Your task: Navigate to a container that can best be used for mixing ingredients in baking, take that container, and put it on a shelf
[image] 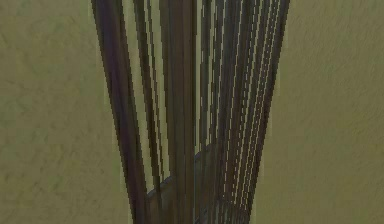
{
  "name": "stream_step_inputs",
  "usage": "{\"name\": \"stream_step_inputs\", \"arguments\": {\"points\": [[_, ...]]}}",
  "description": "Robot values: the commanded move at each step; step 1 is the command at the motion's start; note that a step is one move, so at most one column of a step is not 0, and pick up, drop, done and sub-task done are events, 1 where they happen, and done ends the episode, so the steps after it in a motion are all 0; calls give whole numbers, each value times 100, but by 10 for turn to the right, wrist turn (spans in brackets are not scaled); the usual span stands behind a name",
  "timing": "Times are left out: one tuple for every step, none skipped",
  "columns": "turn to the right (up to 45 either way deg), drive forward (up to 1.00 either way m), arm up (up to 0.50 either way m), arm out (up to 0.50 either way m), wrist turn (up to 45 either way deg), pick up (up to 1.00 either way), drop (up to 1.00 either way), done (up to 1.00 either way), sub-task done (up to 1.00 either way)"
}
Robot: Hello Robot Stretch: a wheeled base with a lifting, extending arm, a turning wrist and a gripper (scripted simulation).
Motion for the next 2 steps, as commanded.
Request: {"name": "stream_step_inputs", "arguments": {"points": [[0, 0, 18, 0, 0, 0, 0, 0, 0], [0, 0, 0, 0, -450, 0, 0, 0, 0]]}}
